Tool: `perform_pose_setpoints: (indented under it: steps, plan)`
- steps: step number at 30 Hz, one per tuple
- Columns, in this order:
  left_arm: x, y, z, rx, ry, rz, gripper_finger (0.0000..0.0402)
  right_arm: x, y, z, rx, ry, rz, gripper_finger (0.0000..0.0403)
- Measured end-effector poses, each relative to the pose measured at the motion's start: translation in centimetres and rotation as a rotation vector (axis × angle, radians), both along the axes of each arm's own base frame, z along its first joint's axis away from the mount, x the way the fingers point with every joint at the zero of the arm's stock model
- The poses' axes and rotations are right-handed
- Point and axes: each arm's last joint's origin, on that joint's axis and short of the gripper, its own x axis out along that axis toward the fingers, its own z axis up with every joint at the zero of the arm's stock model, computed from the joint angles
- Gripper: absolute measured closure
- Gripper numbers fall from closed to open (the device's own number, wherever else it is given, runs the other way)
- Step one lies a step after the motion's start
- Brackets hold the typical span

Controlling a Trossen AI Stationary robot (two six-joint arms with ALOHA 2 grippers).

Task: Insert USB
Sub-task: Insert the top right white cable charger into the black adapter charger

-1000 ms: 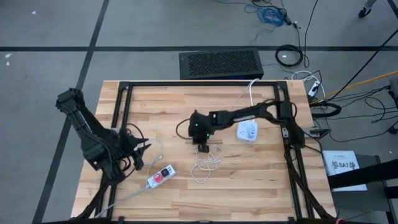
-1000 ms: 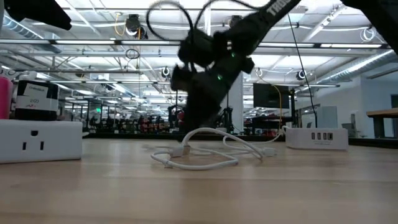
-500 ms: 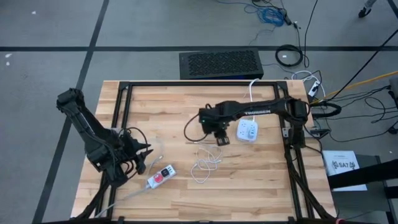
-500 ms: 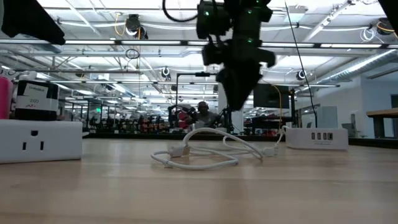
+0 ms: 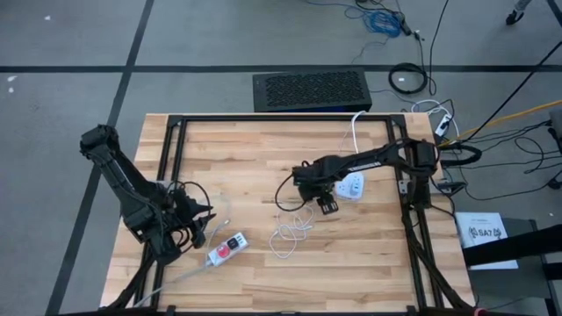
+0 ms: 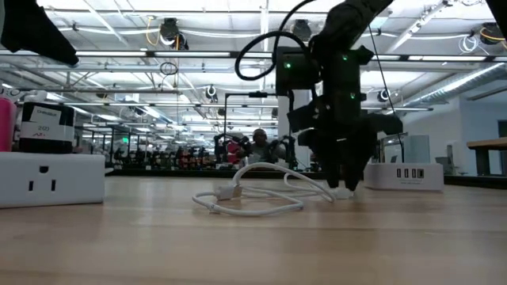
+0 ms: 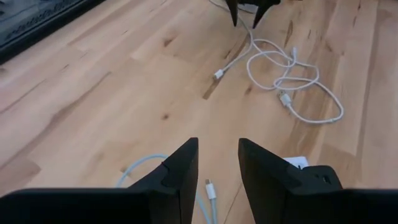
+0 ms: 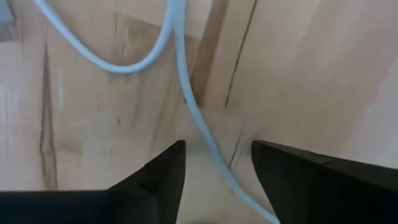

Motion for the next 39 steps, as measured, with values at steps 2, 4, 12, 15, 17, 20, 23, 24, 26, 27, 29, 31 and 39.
perform_pose_setpoints:
  steps: [2,4,12,15,17,20,23,24,26,27,29,31,39]
  plan:
    - [0.0,0.0,0.0,0.007,0.004,-0.004,0.0281,-0.1,0.0,-0.4,0.012,-0.021,0.002,0.0231]
    - [0.0,0.0,0.0,0.009,0.005,-0.004,0.0281,-0.1,0.0,-0.5,0.013,-0.035,-0.002,0.0249]
    - [-0.3,-0.3,-0.1,0.051,0.046,-0.077,0.0281,1.1,0.1,0.0,0.045,-0.109,-0.102,0.0392]
    - [-0.4,-0.4,0.0,0.055,0.036,-0.081,0.0281,3.5,0.4,1.3,0.109,-0.275,-0.121,0.0393]
    - [-0.4,-0.4,0.0,0.061,0.023,-0.082,0.0281,4.6,0.6,3.0,0.164,-0.361,-0.114,0.0399]
    - [-0.3,-0.6,0.1,0.059,0.009,-0.092,0.0281,6.8,0.3,6.0,0.189,-0.516,-0.098,0.0400]
    - [-0.1,-0.9,0.1,0.057,-0.002,-0.112,0.0281,8.5,0.1,9.3,0.175,-0.647,-0.075,0.0402]
    - [-0.1,-1.0,0.1,0.057,-0.004,-0.119,0.0281,8.8,-0.1,10.3,0.171,-0.679,-0.070,0.0402]
    - [0.0,-1.1,0.2,0.054,-0.011,-0.131,0.0281,9.5,-0.2,12.2,0.166,-0.753,-0.057,0.0402]
    - [0.0,-1.2,0.2,0.055,-0.012,-0.137,0.0281,9.7,-0.4,13.0,0.162,-0.784,-0.055,0.0402]
    - [0.1,-1.3,0.3,0.051,-0.018,-0.147,0.0281,10.1,-0.7,14.7,0.156,-0.853,-0.059,0.0403]
    - [0.1,-1.4,0.3,0.046,-0.021,-0.149,0.0281,10.4,-1.0,16.2,0.150,-0.910,-0.061,0.0403]
    - [0.0,-1.5,0.3,0.044,-0.020,-0.158,0.0281,10.7,-4.5,20.8,0.118,-1.097,-0.152,0.0402]
